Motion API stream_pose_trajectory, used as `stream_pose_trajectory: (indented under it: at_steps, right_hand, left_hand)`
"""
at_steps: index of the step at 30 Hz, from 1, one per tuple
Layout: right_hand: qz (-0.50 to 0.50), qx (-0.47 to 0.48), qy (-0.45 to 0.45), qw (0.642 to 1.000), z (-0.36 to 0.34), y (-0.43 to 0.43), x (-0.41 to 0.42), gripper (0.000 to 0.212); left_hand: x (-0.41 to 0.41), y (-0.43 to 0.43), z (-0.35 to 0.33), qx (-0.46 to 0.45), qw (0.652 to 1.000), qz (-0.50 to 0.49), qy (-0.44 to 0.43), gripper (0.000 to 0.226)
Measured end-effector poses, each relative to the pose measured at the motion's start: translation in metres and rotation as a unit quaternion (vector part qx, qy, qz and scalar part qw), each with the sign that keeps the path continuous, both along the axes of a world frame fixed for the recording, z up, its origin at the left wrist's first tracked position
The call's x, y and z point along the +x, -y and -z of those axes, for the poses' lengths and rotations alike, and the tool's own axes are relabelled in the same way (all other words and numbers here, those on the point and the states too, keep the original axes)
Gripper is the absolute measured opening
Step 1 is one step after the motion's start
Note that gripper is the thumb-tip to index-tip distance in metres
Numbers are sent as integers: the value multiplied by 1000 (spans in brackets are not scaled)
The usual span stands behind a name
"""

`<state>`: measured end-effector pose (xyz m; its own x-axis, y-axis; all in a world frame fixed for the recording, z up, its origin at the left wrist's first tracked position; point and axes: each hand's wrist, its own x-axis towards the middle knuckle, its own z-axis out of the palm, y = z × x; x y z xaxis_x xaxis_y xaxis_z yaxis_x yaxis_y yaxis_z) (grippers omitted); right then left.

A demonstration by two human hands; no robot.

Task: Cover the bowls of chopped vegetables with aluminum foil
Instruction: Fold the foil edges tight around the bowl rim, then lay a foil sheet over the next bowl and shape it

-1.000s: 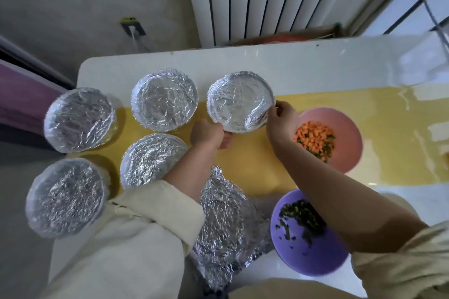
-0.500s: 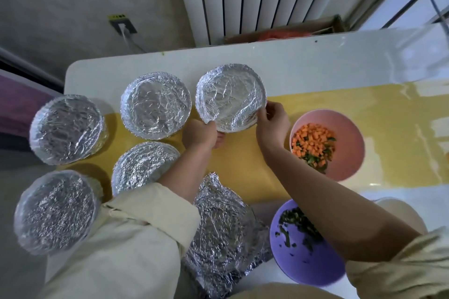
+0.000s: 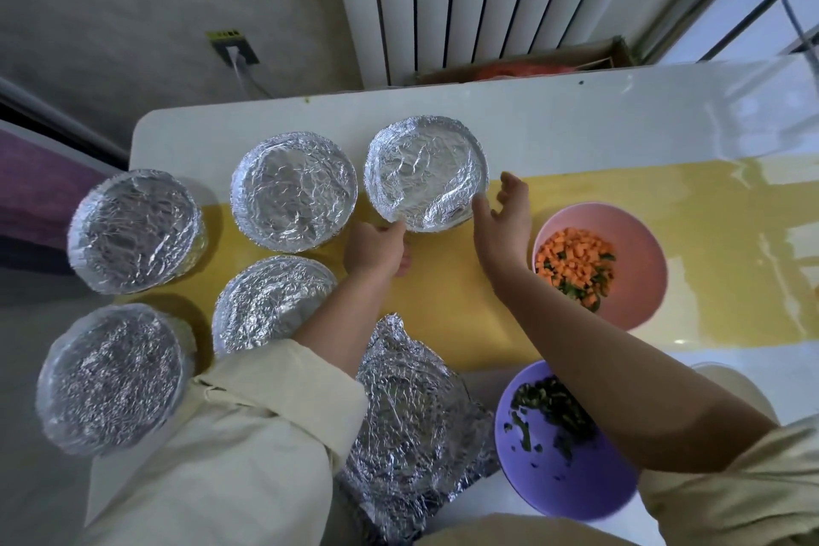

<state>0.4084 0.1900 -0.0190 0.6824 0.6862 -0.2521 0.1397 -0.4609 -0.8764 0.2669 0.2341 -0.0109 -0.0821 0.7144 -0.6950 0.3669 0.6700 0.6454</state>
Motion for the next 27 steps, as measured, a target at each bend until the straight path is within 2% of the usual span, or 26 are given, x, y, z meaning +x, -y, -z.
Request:
stream_pose_trajectory:
  at_steps: [1,3,6,8,11,15,18,20,22,25,27]
  right_hand:
    - [-36,40,77,996,-1,3,0,45]
    - [-144,94,196,965,1,5,-1,42]
    - [-287,79,276,914,8,3,-7,39]
    - [-323,52,317,890,15,5,-11,35]
    - [-341,49,340,875,20,9,-9,33]
    - [-322,124,342,874,9,16,-5,30]
    - [-333,173,290,880,-5,30,-15,25]
    - [-366,143,240,887,-9,41,-25,23]
    - [-415,65,212,882,-6,52,-32,23]
    - [-475,-105,177,855,7,67,-39,30]
    - [-492,-186,158,836,14,77,-47,40]
  left_hand:
    - [-1,2,0,3,1000,1,6,20]
    - [-2,6,-1,13,1000,-2,26,22]
    - [-1,8,-5,18,998,-16,50,22]
    - [0,8,-6,18,998,-11,56,19]
    - [-1,9,-10,21,998,4,53,17]
    - [-7,14,-10,33,998,49,6,21]
    - [-17,28,-11,60,994,80,-42,19]
    - [-25,42,-11,87,986,113,-91,27]
    - [-31,62,-14,110,973,155,-135,26]
    - [-33,93,-16,139,953,205,-173,20]
    - [-37,113,-14,144,951,210,-176,19]
